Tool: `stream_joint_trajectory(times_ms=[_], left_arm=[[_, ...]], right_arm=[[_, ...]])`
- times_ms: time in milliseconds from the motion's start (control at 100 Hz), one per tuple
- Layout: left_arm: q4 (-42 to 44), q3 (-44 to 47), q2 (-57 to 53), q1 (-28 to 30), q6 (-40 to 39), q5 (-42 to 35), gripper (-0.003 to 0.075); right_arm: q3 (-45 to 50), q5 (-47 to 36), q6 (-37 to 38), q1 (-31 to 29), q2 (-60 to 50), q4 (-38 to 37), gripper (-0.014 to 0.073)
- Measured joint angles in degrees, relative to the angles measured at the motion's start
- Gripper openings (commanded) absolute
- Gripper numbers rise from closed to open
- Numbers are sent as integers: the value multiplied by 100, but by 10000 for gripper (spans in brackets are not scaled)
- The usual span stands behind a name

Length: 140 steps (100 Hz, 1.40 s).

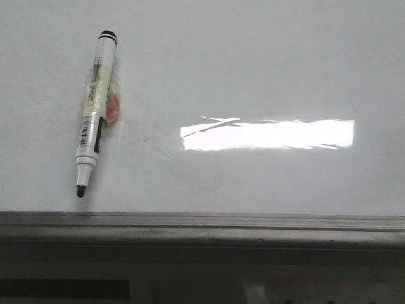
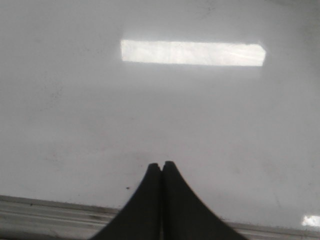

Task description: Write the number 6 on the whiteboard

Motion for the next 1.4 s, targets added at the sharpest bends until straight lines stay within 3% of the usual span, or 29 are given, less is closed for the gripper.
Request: stream_joint_trajectory(times_ms=[1400], left_arm=[[0,0,0,0,0,-219,-20]], right_arm=[[0,0,-1,0,0,0,-64]])
